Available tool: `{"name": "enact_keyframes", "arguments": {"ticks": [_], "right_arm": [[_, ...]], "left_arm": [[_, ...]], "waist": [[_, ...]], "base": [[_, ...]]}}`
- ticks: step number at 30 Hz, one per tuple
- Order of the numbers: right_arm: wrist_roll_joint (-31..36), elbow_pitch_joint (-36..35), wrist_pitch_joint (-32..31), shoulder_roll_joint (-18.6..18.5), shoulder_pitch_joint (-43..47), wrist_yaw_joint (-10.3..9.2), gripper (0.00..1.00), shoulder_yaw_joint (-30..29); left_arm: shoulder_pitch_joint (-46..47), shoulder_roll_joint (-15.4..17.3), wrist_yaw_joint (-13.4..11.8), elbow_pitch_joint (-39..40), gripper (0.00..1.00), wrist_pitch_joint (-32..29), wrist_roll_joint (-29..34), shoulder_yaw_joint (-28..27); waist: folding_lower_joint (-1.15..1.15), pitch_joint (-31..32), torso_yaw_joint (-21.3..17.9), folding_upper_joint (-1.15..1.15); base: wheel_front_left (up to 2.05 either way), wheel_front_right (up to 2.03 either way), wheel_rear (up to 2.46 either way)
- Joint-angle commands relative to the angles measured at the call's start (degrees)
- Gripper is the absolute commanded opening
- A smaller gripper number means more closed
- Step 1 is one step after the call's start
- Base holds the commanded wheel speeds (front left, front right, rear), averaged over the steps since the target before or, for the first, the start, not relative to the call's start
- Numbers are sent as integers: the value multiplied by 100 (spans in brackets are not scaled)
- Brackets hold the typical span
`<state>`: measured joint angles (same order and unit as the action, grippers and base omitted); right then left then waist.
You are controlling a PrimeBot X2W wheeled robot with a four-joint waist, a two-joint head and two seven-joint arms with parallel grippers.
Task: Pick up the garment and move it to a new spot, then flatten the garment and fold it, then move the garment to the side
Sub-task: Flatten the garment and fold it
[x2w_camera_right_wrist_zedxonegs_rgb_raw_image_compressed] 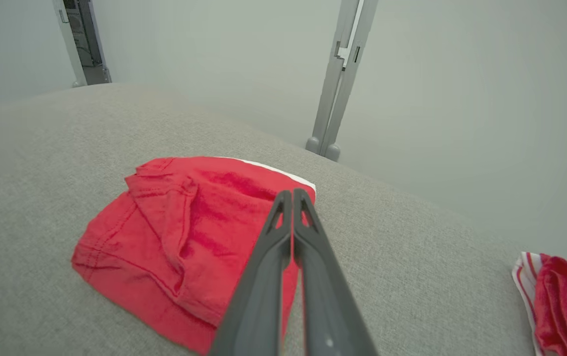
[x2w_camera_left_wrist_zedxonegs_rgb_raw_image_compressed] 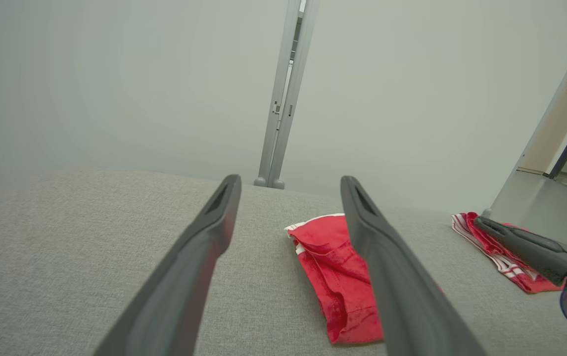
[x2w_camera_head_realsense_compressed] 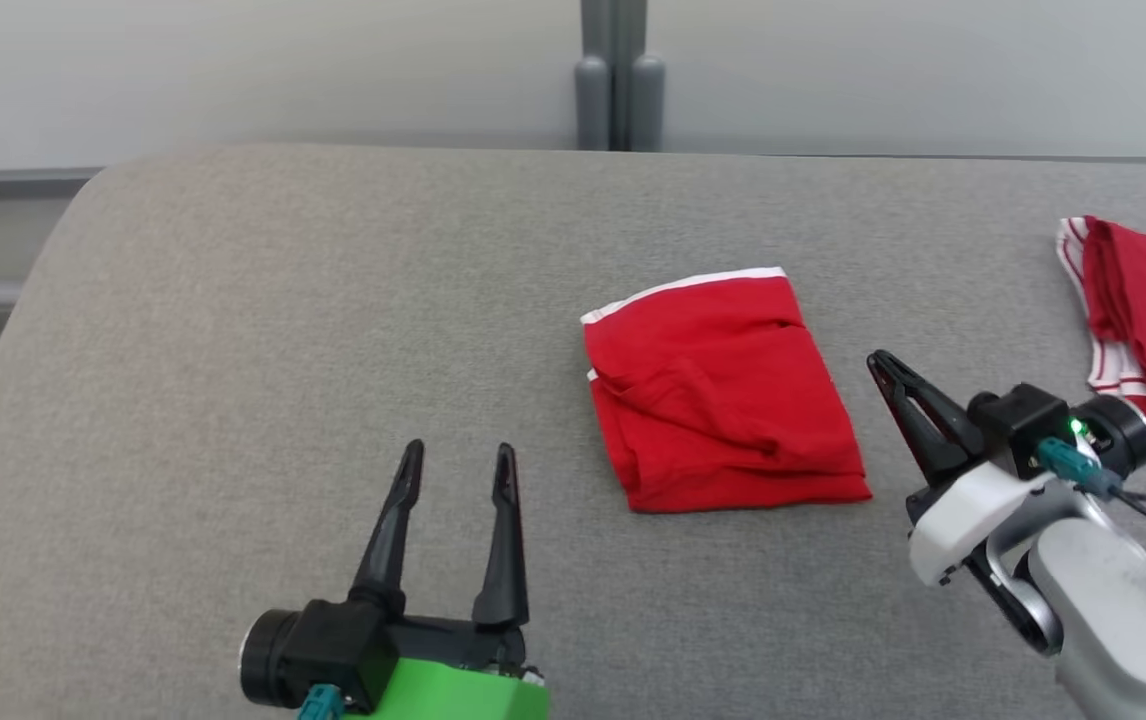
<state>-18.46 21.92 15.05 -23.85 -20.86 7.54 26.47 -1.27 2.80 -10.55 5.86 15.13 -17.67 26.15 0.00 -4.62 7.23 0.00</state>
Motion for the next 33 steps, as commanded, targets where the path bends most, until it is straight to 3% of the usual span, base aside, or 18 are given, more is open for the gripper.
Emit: {"name": "enact_keyframes", "arguments": {"ticks": [1, 10, 20, 26, 33], "right_arm": [[-80, 205, 12, -149, -232, -11, 0, 257], [-1721, 784, -101, -1122, -1353, -12, 0, 2330], [-3280, 299, -19, -1417, -2049, -11, 0, 4188], [-3380, -474, 20, -1515, -2023, -7, 0, 4651], [-3284, -1131, 16, -1621, -1981, -11, 0, 4425]], "left_arm": [[144, 21, -22, 23, 100, -1, -67, 80], [427, 20, -128, 102, 100, -1, -333, 408], [659, 21, -158, 100, 100, -1, -425, 529], [682, 21, -176, 92, 100, -1, -377, 497], [617, 21, -133, 103, 100, -1, -352, 491]], "waist": [[0, -453, 571, 0], [0, -932, 1076, 0], [0, -1227, 1136, 0], [0, -1143, 1071, 0], [0, -1025, 996, 0]], "base": [[0, 0, 0], [0, 0, 0], [0, 0, 0], [0, 0, 0], [0, 0, 0]]}}
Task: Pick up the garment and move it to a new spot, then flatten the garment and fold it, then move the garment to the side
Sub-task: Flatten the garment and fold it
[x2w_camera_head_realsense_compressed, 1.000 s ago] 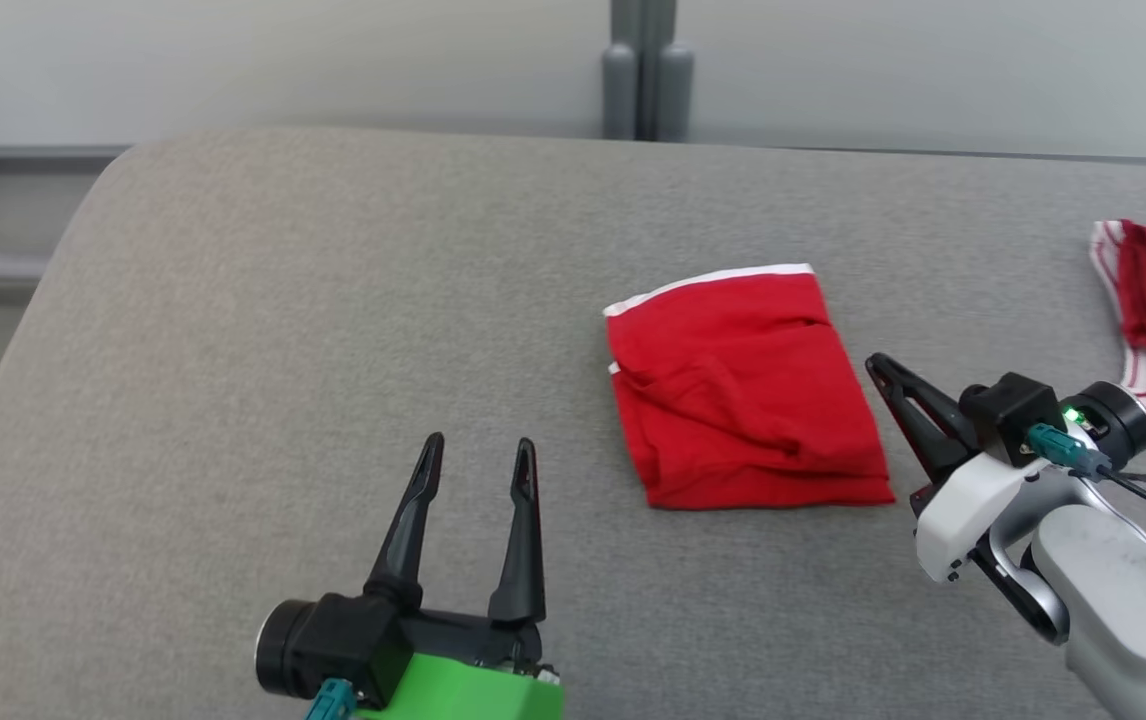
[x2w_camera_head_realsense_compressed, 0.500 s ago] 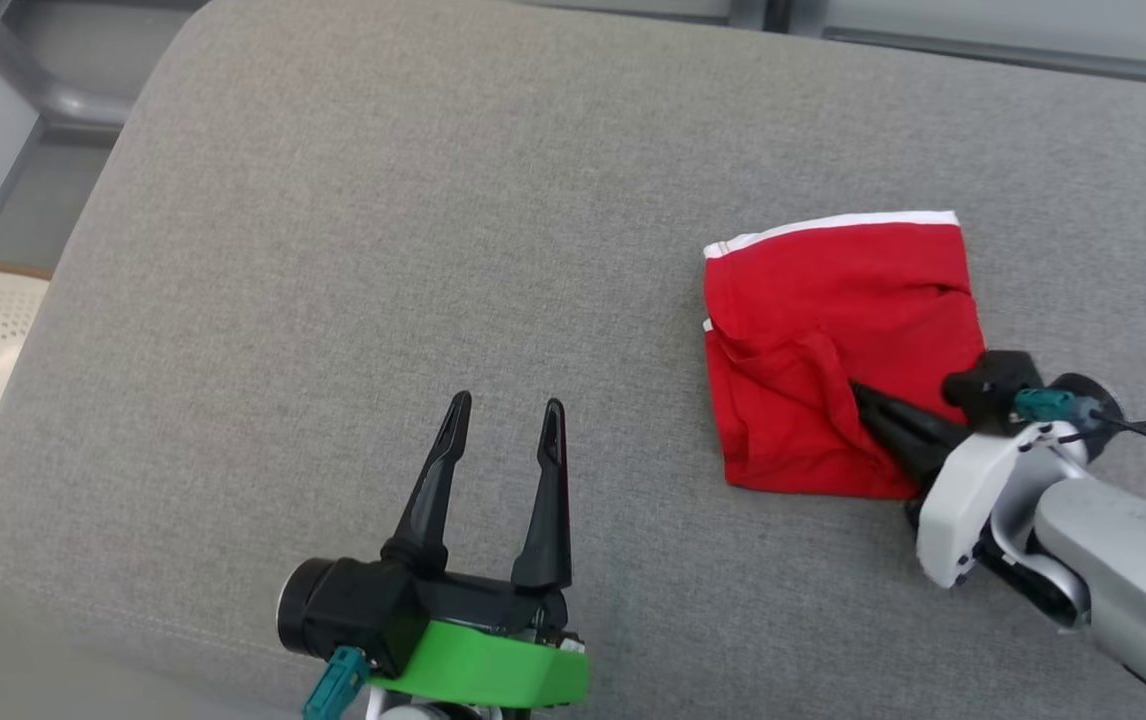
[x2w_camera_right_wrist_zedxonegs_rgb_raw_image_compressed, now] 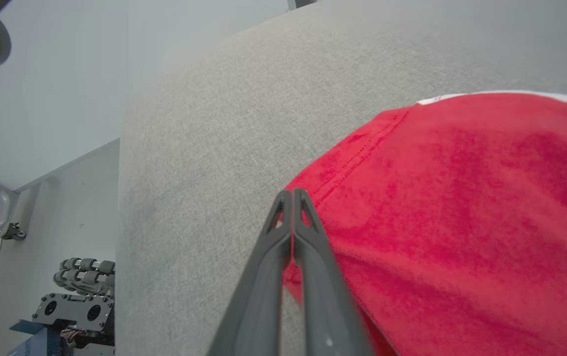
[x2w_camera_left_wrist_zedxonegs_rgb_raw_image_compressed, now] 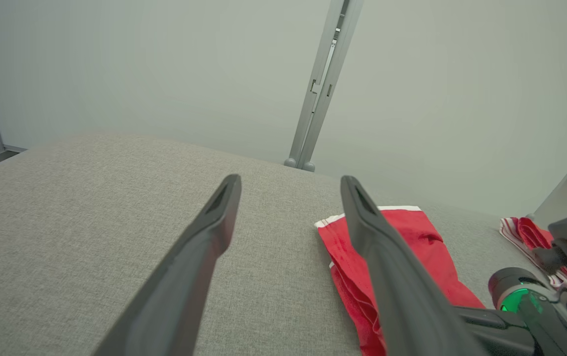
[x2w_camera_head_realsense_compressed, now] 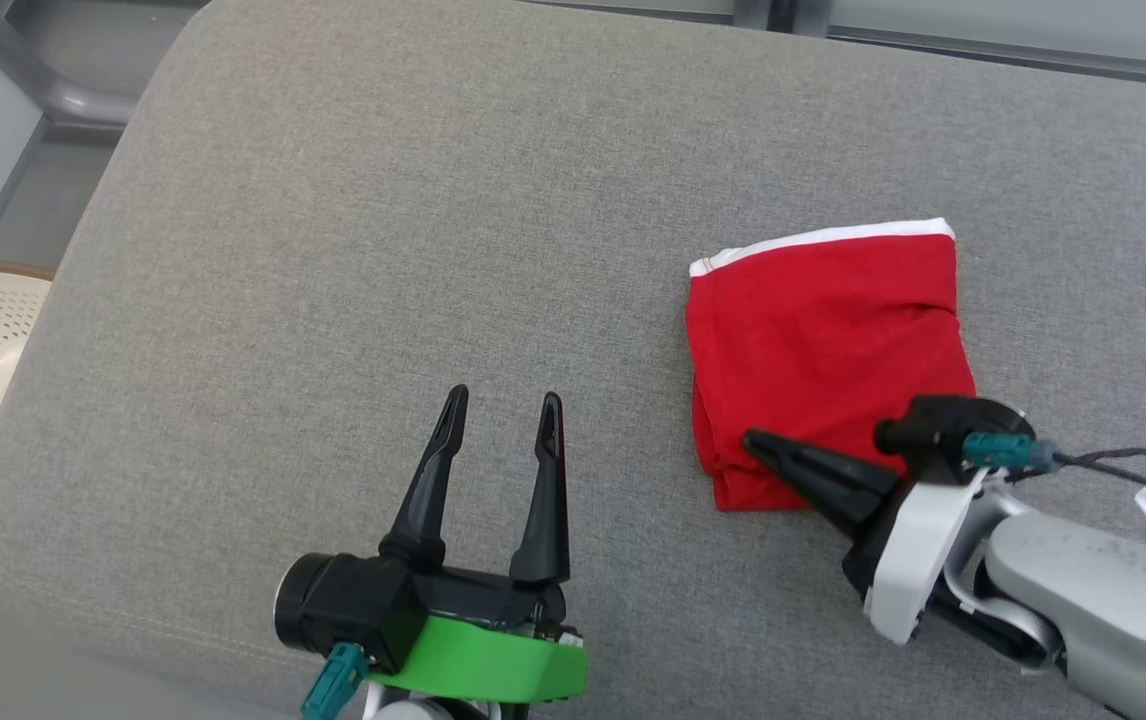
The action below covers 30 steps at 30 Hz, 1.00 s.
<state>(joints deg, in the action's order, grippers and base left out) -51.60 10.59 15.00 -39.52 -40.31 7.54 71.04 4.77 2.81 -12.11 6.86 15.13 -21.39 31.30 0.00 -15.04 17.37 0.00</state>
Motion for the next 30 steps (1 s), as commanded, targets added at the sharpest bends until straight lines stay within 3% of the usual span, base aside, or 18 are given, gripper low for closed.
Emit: {"name": "enact_keyframes", "arguments": {"ticks": [1, 6, 11, 16, 18, 19, 20, 21, 30], "right_arm": [[74, 22, 20, -52, -39, -11, 0, -208], [452, 468, 16, 159, 88, -9, 0, -479], [333, 851, 18, 654, 271, -9, 0, -198], [247, 648, 18, 1003, 566, -9, 0, -149], [365, 492, 18, 1075, 762, -10, 25, -440], [474, 410, 18, 1123, 912, -10, 49, -668], [600, 358, 18, 1152, 1055, -10, 85, -935], [752, 312, 18, 1222, 1254, -10, 100, -1255], [2430, -132, 17, 1985, 2904, -10, 100, -3864]], "left_arm": [[4, 19, 22, 17, 100, -1, 25, -28], [-20, 19, 53, -18, 100, -1, 30, 28], [-69, 19, 103, -90, 100, -1, 19, 11], [-206, 20, 56, -122, 100, -1, 98, -128], [-308, 20, 49, -108, 100, -1, 121, -239], [-379, 20, 27, -102, 100, -1, 144, -320], [-438, 20, 15, -81, 100, -1, 164, -388], [-516, 20, -10, -52, 100, -1, 181, -498], [-1200, 20, 7, 326, 100, -1, 573, -1438]], "waist": [[0, 22, -26, 0], [0, 67, 21, 0], [0, 167, 99, 0], [0, 458, 2, 0], [0, 632, -115, 0], [0, 745, -204, 0], [0, 827, -276, 0], [0, 950, -386, 0], [0, 1608, -1307, 0]], "base": [[0, 0, 0], [0, 0, 0], [0, 0, 0], [0, 0, 0], [0, 0, 0], [0, 0, 0], [0, 0, 0], [0, 0, 0], [0, 0, 0]]}}
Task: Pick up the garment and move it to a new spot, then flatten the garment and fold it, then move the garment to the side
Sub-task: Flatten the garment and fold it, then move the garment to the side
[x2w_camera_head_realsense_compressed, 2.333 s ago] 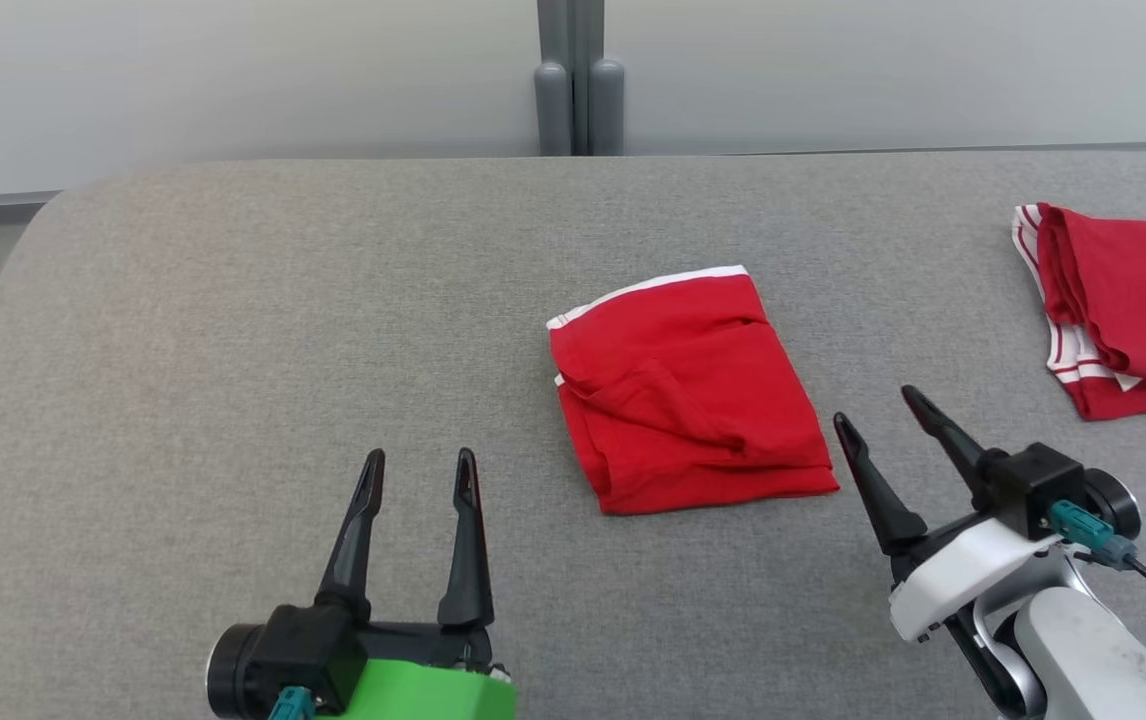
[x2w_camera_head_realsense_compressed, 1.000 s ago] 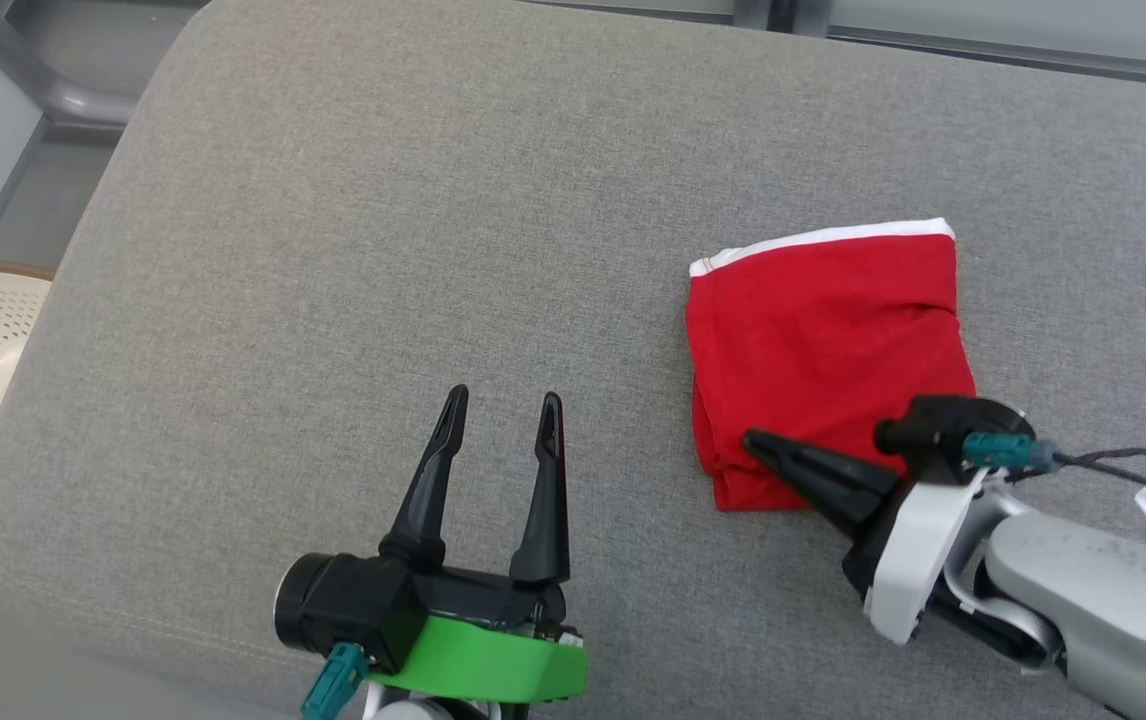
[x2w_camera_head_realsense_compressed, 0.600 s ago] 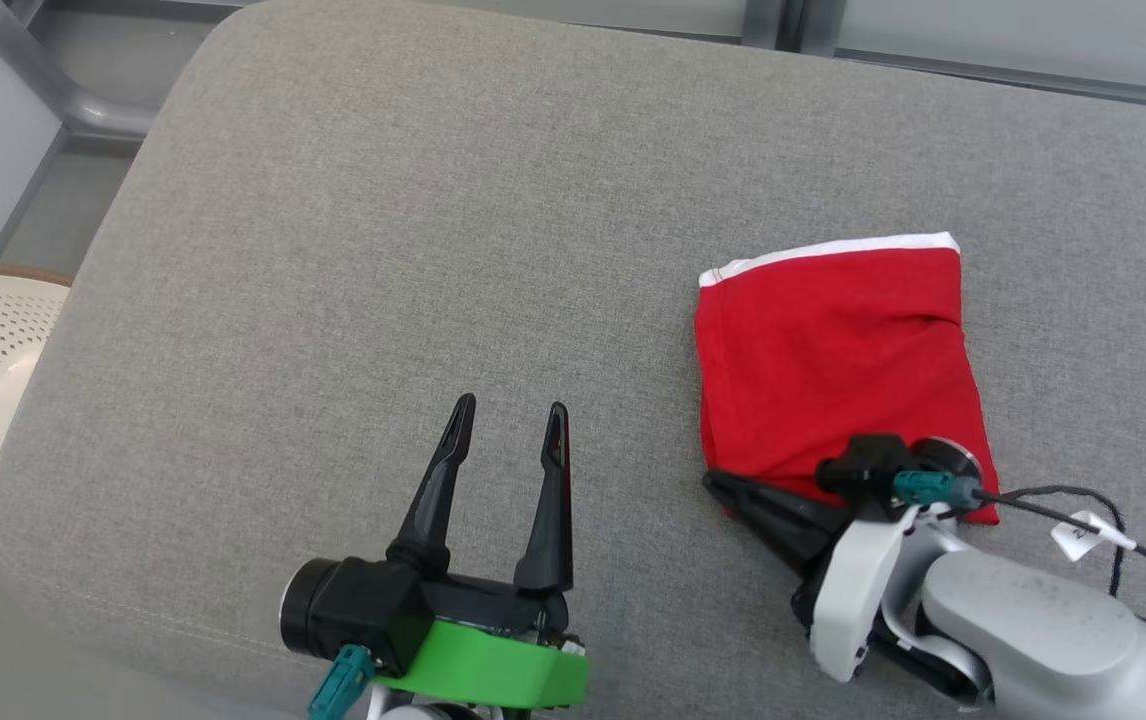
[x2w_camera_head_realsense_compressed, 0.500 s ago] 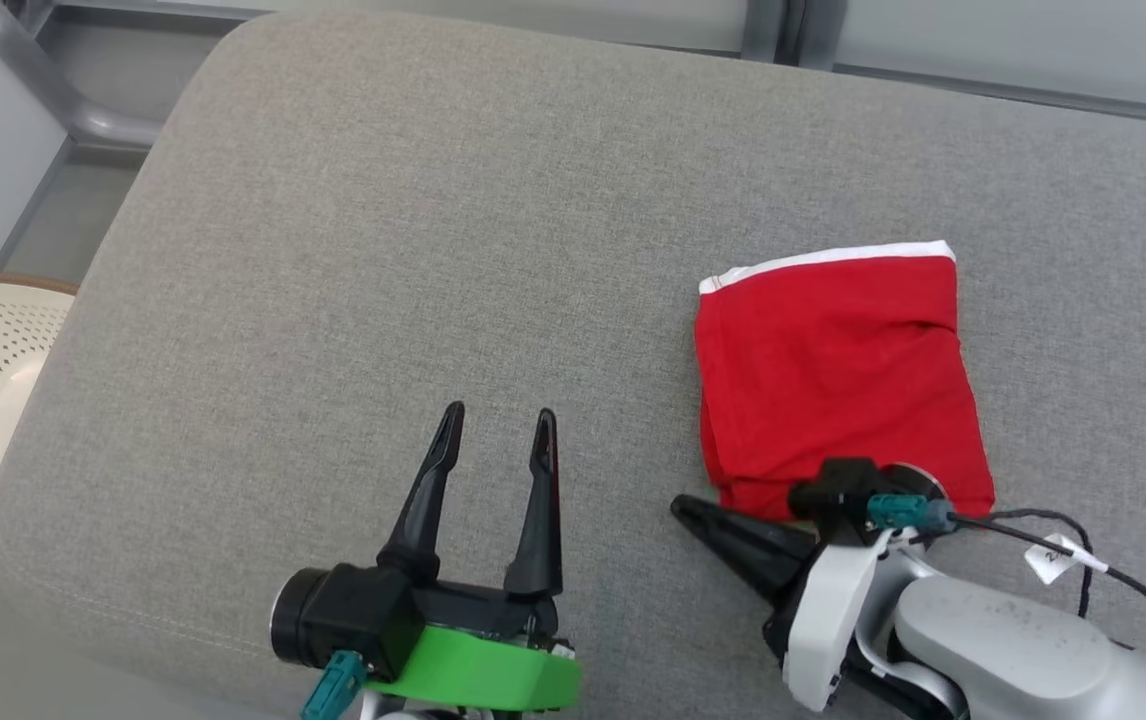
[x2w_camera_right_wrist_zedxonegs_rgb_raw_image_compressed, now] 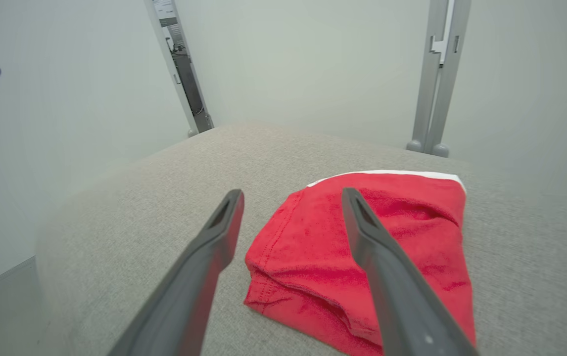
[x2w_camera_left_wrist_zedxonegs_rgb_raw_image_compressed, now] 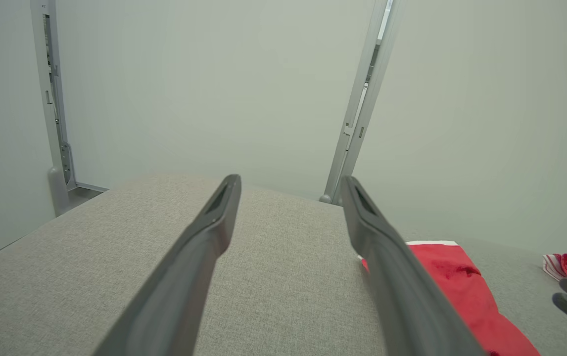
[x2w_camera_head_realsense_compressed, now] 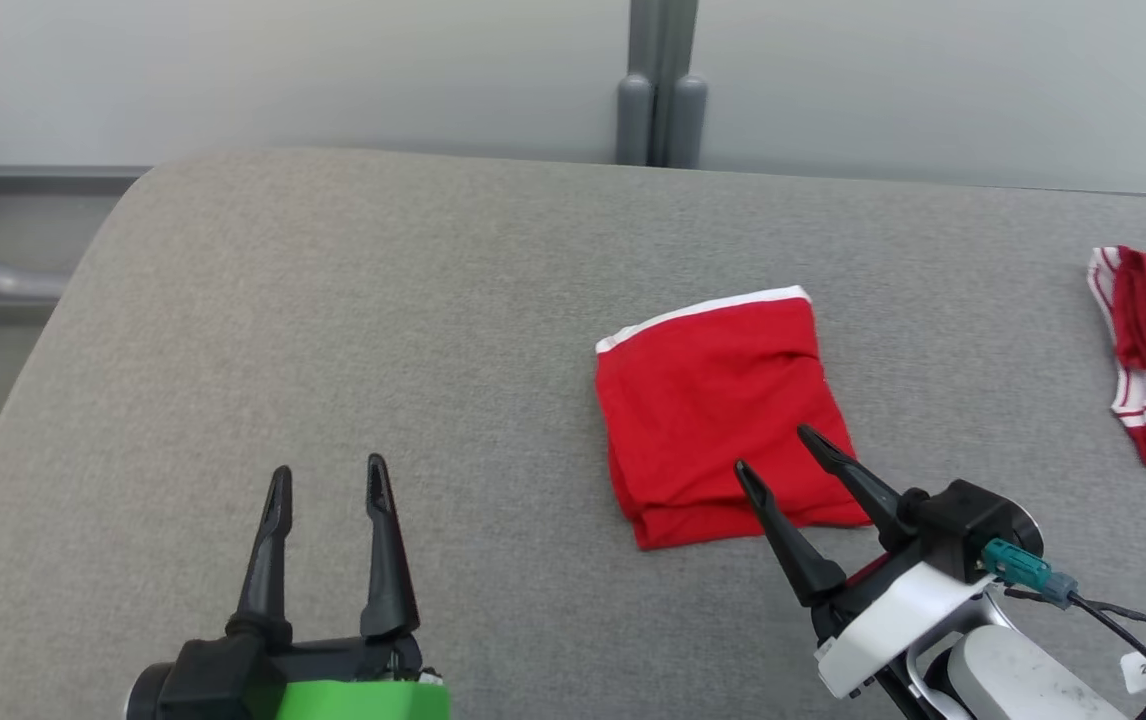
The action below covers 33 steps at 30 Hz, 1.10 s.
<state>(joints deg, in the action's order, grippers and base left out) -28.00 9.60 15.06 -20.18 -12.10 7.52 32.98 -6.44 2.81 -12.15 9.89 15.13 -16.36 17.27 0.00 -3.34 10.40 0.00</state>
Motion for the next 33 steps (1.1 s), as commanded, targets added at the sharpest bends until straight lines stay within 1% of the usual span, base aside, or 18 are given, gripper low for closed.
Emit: {"name": "enact_keyframes", "arguments": {"ticks": [1, 4, 8, 12, 15, 20, 25, 33], "right_arm": [[237, -66, 12, 103, 179, -6, 100, -206], [598, -176, 12, 343, 494, -9, 100, -816], [1090, -332, 12, 524, 891, -8, 100, -1383], [1368, -550, 12, 771, 1299, -7, 100, -1856], [1464, -646, 12, 892, 1582, -8, 100, -2006], [1531, -676, 12, 1029, 1878, -7, 100, -2121], [1557, -712, 12, 1082, 2048, -8, 100, -2024], [1600, -755, 12, 1165, 2197, -8, 100, -2165]], "left_arm": [[-130, 20, 30, 43, 100, -1, 125, -100], [-281, 20, 73, 89, 100, -1, 298, -328], [-585, 20, 192, -33, 100, -1, 569, -502], [-887, 19, 143, -150, 100, -1, 618, -639], [-1060, 19, 136, -205, 100, -1, 600, -712], [-1268, 19, 221, -359, 100, -1, 747, -730], [-1377, 19, 249, -428, 100, -1, 822, -702], [-1466, 19, 337, -555, 100, -1, 857, -752]], "waist": [[0, 458, -689, 0], [0, 511, -898, 0], [0, 609, -1060, 0], [0, 729, -1150, 0], [0, 804, -1186, 0], [0, 924, -1187, 0], [0, 1014, -1164, 0], [0, 1054, -1138, 0]], "base": [[0, 0, 0], [0, 0, 0], [0, 0, 0], [0, 0, 0], [0, 0, 0], [0, 0, 0], [0, 0, 0], [0, 0, 0]]}}
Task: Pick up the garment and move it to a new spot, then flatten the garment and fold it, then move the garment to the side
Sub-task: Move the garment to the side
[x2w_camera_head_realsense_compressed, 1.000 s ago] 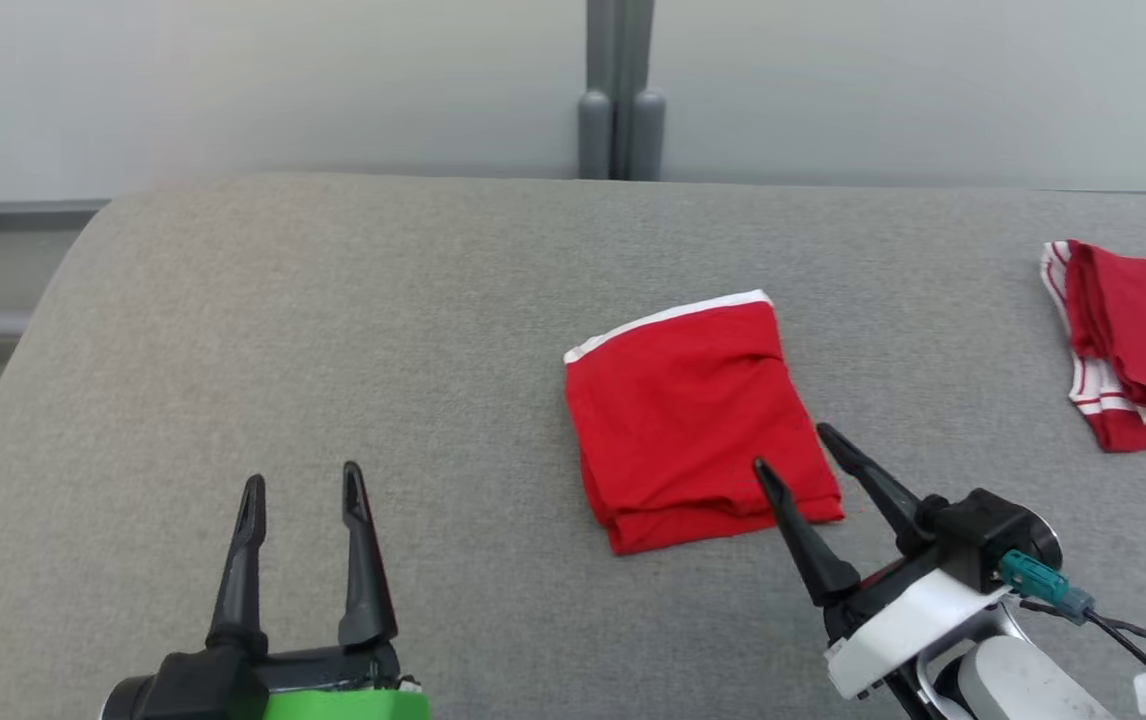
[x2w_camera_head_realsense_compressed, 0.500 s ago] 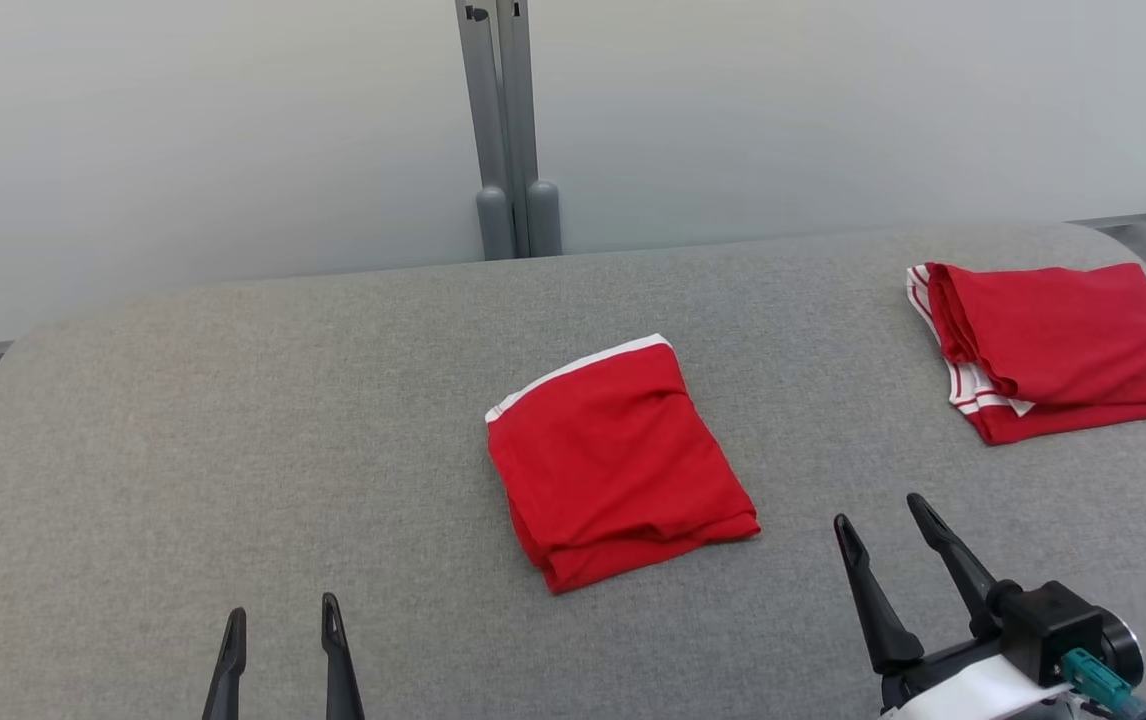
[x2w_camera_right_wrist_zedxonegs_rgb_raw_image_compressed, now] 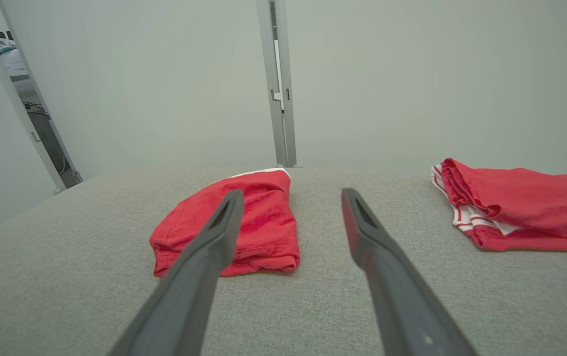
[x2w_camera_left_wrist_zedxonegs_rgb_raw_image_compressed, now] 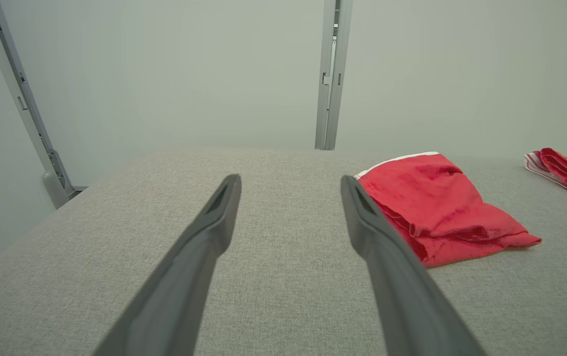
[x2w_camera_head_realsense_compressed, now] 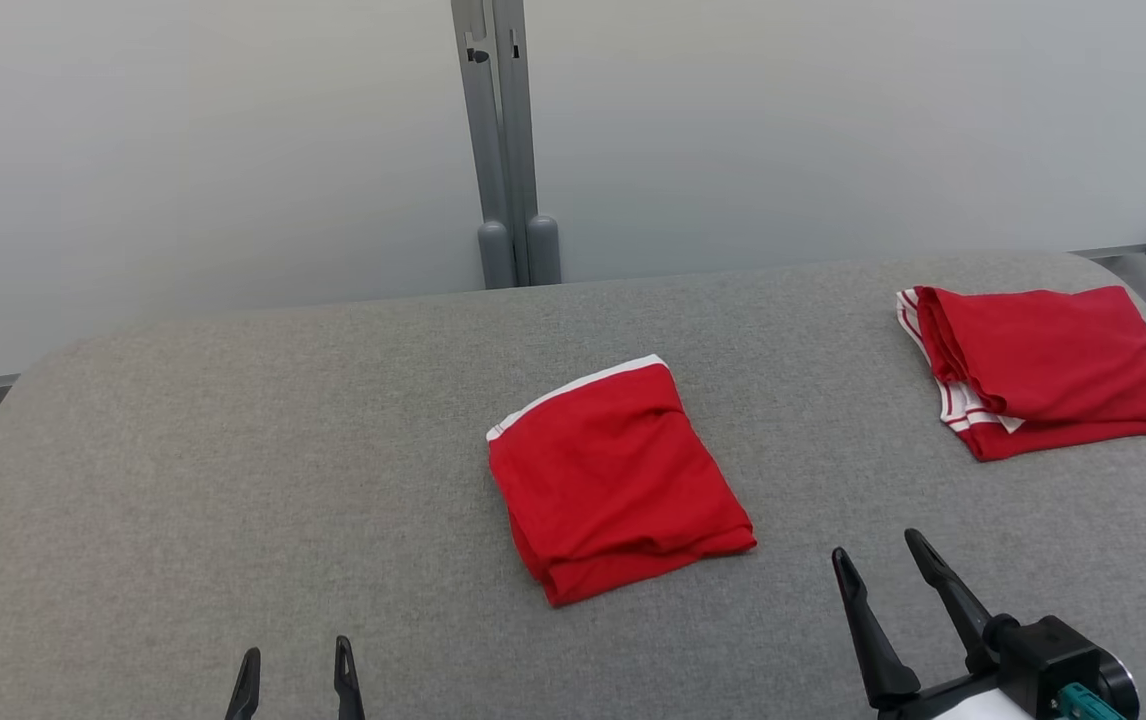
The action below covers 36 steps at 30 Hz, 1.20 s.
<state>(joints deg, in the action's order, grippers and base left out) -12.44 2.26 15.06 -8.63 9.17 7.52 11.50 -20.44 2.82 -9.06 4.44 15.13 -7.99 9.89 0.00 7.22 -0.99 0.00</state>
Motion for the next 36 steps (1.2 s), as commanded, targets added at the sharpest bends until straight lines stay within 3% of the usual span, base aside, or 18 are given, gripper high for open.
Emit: {"name": "enact_keyframes", "arguments": {"ticks": [1, 27, 36], "right_arm": [[54, -25, 12, 15, 83, -8, 100, -27], [38, -81, 12, 44, 83, -8, 100, -85], [-378, 173, 12, -164, -553, -8, 100, 43]], "left_arm": [[-65, 18, 39, -18, 100, -1, 22, -22], [112, 18, 31, -115, 100, -1, 79, 132], [371, 18, 42, 142, 100, -1, 218, 320]], "waist": [[0, -3, 1, 0], [0, -142, 79, 0], [0, -553, 302, 0]], "base": [[0, 0, 0], [0, 0, 0], [0, 0, 0]]}}
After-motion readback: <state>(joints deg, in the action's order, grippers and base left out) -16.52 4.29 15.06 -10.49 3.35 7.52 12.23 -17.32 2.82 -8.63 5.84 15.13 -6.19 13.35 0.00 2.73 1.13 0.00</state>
